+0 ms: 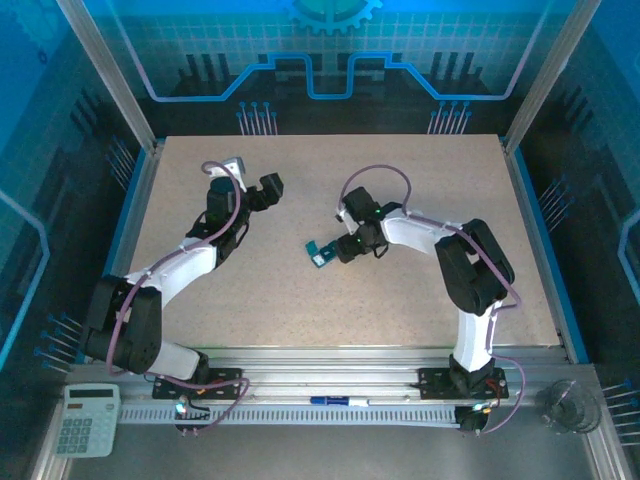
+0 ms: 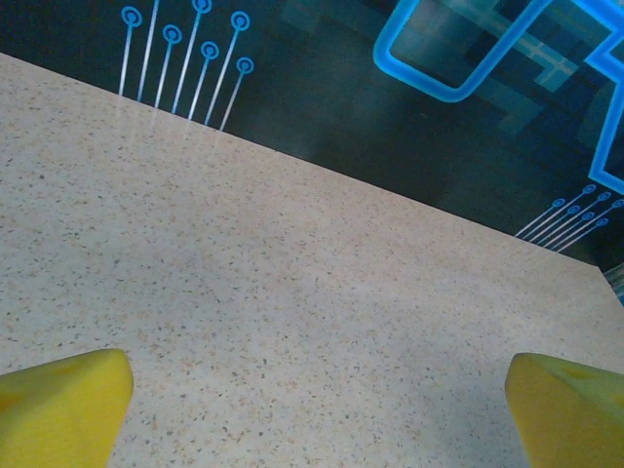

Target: Sort the pills into containers

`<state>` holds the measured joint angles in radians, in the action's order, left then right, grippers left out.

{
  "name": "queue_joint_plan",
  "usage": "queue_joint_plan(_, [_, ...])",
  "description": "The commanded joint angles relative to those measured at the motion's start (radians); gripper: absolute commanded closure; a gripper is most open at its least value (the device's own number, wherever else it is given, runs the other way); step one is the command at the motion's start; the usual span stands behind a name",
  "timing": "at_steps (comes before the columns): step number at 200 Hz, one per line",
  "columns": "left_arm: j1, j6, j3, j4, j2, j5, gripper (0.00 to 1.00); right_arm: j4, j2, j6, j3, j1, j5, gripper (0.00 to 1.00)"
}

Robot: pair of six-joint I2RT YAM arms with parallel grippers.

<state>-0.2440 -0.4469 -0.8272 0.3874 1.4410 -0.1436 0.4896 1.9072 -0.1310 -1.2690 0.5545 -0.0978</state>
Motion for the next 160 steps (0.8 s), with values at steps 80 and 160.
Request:
queue_joint_plan(80, [0.008, 0.062, -0.073, -0.128, 0.078, 0.254, 0.08, 0.056, 0.007, -0.114, -0.099, -0.05, 0.193, 0.25])
queue_joint_plan(160, [0.002, 0.055, -0.186, -0.345, 0.228, 0.377, 1.0, 0.034, 0.056, -0.128, -0.101, -0.061, 0.256, 0.25])
